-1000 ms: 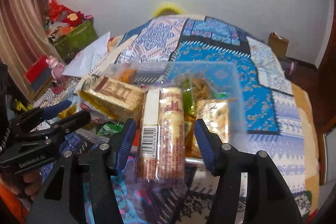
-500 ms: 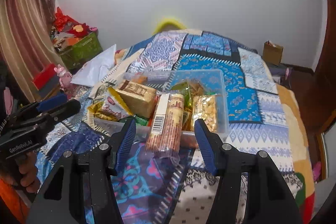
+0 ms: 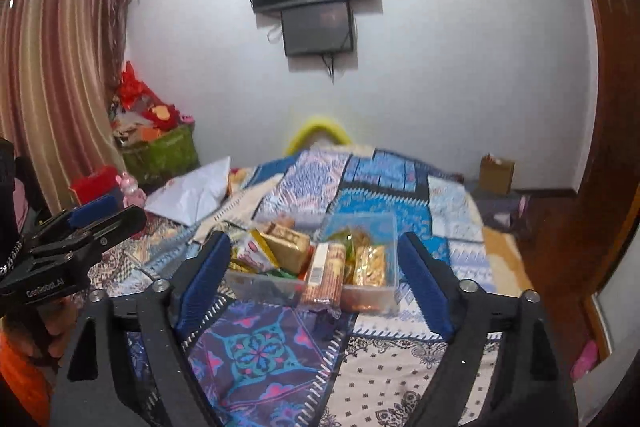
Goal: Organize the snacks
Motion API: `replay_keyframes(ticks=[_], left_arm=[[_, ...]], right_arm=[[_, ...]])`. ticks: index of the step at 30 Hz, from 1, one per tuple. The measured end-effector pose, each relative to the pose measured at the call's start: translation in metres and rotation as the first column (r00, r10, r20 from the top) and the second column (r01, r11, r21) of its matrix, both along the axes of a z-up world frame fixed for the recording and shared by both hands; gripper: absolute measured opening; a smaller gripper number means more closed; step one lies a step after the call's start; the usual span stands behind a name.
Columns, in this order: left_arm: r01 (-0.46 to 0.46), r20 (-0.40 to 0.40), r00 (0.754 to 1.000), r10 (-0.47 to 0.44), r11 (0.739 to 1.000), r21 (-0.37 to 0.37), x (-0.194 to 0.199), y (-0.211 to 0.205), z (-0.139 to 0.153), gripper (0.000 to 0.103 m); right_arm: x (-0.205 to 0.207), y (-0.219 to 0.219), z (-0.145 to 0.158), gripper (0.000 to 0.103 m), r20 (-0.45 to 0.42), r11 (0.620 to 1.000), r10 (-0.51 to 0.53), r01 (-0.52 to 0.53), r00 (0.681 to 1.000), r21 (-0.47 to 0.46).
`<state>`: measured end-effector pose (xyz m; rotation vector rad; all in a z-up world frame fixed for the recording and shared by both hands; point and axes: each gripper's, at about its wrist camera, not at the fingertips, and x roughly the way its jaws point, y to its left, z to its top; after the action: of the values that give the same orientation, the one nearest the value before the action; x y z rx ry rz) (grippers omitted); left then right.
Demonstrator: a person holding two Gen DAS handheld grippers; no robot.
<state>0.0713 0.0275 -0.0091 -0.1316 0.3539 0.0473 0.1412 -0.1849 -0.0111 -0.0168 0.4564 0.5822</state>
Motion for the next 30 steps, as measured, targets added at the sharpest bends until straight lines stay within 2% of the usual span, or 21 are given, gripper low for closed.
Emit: replay_keyframes(ticks=[4, 6, 13, 30], left_arm=[[0.004, 0.044, 0.999, -0.004, 1.000, 0.013, -0.016, -0.005, 0.012, 0.100], [0.000, 0.059, 0.998, -0.001, 1.000, 0.018, -0.022, -0.007, 0.016, 0.101], [0.008, 0.065, 0.998, -0.009, 1.000, 0.004, -0.030, -0.009, 0.019, 0.102], [0.016, 0.059, 0.998, -0.016, 1.000, 0.003, -0.034, -0.014, 0.017, 0.102]], right_arm=[[-0.012, -0.001, 0.008, 0.092, 0.033, 1.000, 0.001, -0.001, 0.999, 0.012], [-0.017, -0.002, 0.011, 0.100, 0.052, 1.000, -0.007, 0.006, 0.999, 0.017], [-0.027, -0.004, 0.016, 0.103, 0.088, 1.000, -0.013, 0.011, 0.996, 0.022], [-0.032, -0.013, 0.015, 0.103, 0.078, 0.999, -0.015, 0.012, 0.997, 0.046]])
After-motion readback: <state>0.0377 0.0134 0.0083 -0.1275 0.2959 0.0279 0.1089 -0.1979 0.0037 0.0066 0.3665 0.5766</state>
